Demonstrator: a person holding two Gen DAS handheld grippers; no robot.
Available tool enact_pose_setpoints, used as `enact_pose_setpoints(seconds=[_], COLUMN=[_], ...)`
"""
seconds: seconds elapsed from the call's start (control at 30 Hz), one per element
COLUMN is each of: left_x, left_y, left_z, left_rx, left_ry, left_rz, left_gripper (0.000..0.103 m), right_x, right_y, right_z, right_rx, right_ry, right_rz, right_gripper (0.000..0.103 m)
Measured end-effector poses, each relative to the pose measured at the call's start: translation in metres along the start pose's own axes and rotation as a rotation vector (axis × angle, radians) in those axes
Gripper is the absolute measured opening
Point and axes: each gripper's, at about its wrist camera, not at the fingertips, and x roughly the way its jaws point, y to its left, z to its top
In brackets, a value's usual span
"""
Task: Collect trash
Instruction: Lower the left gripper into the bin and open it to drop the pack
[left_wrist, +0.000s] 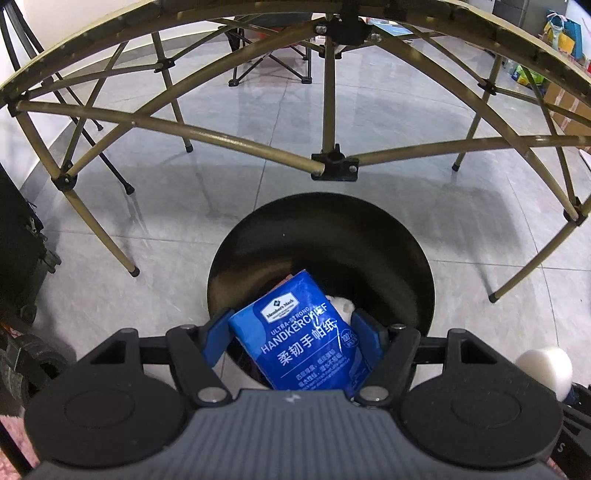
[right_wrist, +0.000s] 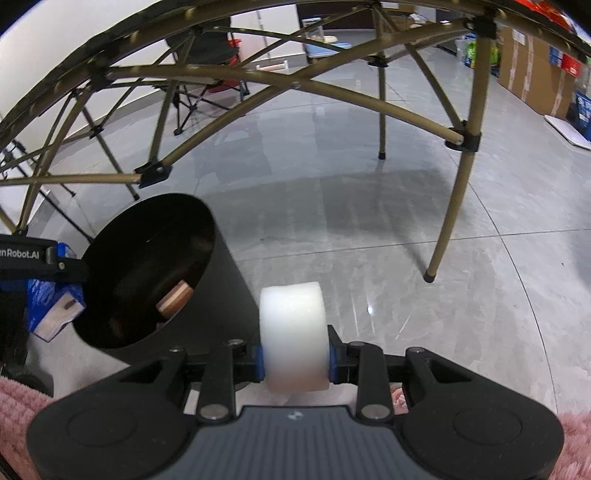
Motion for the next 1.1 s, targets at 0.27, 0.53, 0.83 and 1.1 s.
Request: enact_pose_setpoints(seconds=[0.27, 0.53, 0.83, 1.1], left_x=[0.012, 0.029, 0.043, 0.048], left_y=[-0.011, -0.021, -0.027, -0.021], left_z=[0.018, 0.034, 0.040, 0.041], left_rx=[-0.014, -0.027, -0.032, -0.077], left_ry=[0.017, 0.039, 0.072, 0.085], left_rz=[0.005, 0.017, 0.021, 0.068], left_gripper=[0.071, 0.071, 0.072, 0.103], right_x=[0.003, 0.014, 0.028, 0.030], right_y=[-0.012, -0.025, -0.043, -0.049], right_z=[0.023, 0.041, 0.046, 0.043], right_rx=[0.022, 0.046, 0.090, 0.109], right_ry=[-0.055, -0.073, -0.062, -0.052], right_rz=[-0.042, -0.083, -0.112, -0.116], right_gripper=[0.029, 0.029, 0.029, 0.029])
